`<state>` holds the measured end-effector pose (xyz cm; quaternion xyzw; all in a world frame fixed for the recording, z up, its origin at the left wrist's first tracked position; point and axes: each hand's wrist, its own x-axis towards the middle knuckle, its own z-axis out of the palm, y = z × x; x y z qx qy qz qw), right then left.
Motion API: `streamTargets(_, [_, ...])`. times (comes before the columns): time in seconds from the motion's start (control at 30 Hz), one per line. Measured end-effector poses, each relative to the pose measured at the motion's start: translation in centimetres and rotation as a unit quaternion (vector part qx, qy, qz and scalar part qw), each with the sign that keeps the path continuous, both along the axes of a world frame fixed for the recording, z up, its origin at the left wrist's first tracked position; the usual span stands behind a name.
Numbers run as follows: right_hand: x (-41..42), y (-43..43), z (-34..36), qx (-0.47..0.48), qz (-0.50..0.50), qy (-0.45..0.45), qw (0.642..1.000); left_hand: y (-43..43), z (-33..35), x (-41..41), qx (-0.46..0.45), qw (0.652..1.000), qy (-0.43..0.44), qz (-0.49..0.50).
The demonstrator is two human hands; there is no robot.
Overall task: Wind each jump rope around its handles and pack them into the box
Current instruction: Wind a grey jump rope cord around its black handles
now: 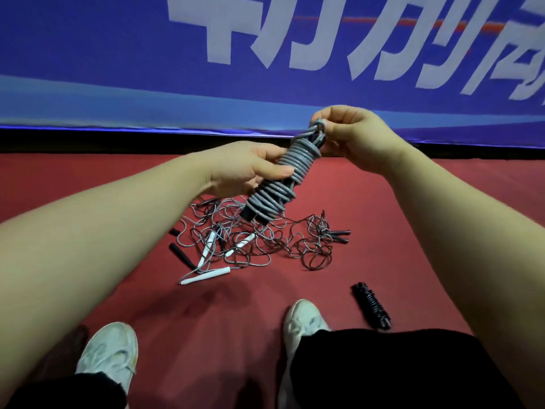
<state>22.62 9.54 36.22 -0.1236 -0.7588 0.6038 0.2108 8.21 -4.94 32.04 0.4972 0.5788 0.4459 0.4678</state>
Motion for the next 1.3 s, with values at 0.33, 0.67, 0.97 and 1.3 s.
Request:
streamTargets(0.33, [4.3, 9.6, -9.1, 0.013, -0.189, -0.211, 0.959, 11.4, -9.3, 9.0, -0.109, 0.973, -0.146, 0.142])
streamTargets(0.67, [8.4, 15.1, -21.7, 0.097, -0.186, -0.382, 0.9, 20.3, -21.8, 15.6, -0.239, 0.923, -0.231, 0.196])
streamTargets(0.97, [11.5, 16.2, -32.1, 0.188, -0.107, -0.504, 0.836, 23.2, -31.9, 19.0, -0.338, 0.885, -0.225, 0.229])
streamTargets(1.3, [13.3, 14.4, -37.7, 0.178, -0.05, -0.579, 0.794, 23.0, -38.4, 20.5, -0.403, 0.909, -0.051, 0.088])
